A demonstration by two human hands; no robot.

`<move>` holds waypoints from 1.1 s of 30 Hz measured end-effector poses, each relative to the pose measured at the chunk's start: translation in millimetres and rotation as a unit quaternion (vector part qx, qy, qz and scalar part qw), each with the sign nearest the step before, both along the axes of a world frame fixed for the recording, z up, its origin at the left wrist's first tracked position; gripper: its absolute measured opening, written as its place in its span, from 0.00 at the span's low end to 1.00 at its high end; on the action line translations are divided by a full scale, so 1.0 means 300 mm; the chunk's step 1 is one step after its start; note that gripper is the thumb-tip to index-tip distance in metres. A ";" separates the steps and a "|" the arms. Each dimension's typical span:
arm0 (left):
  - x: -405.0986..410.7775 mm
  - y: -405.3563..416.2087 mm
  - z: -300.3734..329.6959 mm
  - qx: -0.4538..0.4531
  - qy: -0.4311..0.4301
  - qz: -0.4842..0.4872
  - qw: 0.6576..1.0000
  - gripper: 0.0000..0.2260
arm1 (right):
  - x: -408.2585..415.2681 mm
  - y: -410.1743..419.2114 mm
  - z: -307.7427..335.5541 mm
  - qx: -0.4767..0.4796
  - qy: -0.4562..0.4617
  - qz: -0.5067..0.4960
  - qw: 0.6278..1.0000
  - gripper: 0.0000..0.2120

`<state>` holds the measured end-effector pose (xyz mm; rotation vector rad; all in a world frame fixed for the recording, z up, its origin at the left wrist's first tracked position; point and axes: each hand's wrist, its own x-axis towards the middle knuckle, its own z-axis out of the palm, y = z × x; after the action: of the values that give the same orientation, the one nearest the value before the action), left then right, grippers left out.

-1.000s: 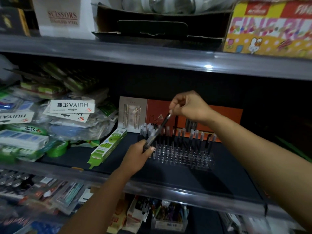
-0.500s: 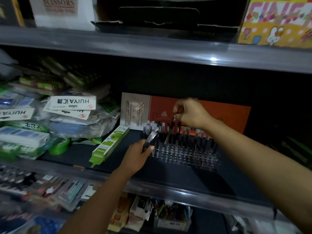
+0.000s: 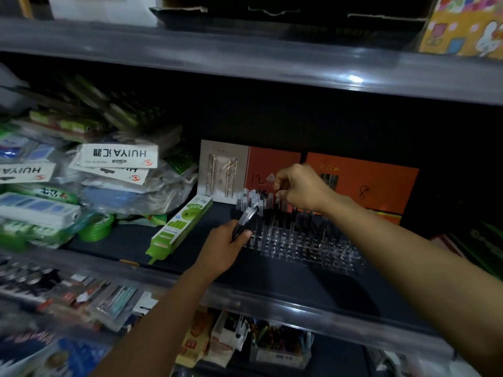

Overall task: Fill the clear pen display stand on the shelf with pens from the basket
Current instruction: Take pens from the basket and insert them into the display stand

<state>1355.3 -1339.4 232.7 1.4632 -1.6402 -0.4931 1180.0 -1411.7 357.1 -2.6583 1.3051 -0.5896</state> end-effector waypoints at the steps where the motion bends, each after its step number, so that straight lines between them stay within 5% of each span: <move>1: -0.001 0.000 0.000 0.001 0.002 -0.001 1.000 0.14 | 0.001 -0.002 -0.008 0.002 0.001 0.000 1.000 0.05; 15: -0.001 0.000 -0.003 0.008 0.021 -0.017 1.000 0.10 | 0.011 -0.004 -0.052 0.005 0.007 0.021 1.000 0.05; 23: -0.026 0.016 0.020 -0.003 0.014 -0.005 1.000 0.12 | 0.002 0.087 0.009 0.134 -0.093 0.058 0.985 0.05; 33: -0.093 0.060 0.082 -0.022 0.023 -0.011 0.999 0.14 | -0.007 0.142 0.021 0.144 -0.157 0.031 0.977 0.03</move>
<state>1327.5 -1321.3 257.2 1.3934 -1.6217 -0.4971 1177.9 -1369.1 363.5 -2.2540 1.1177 -0.7173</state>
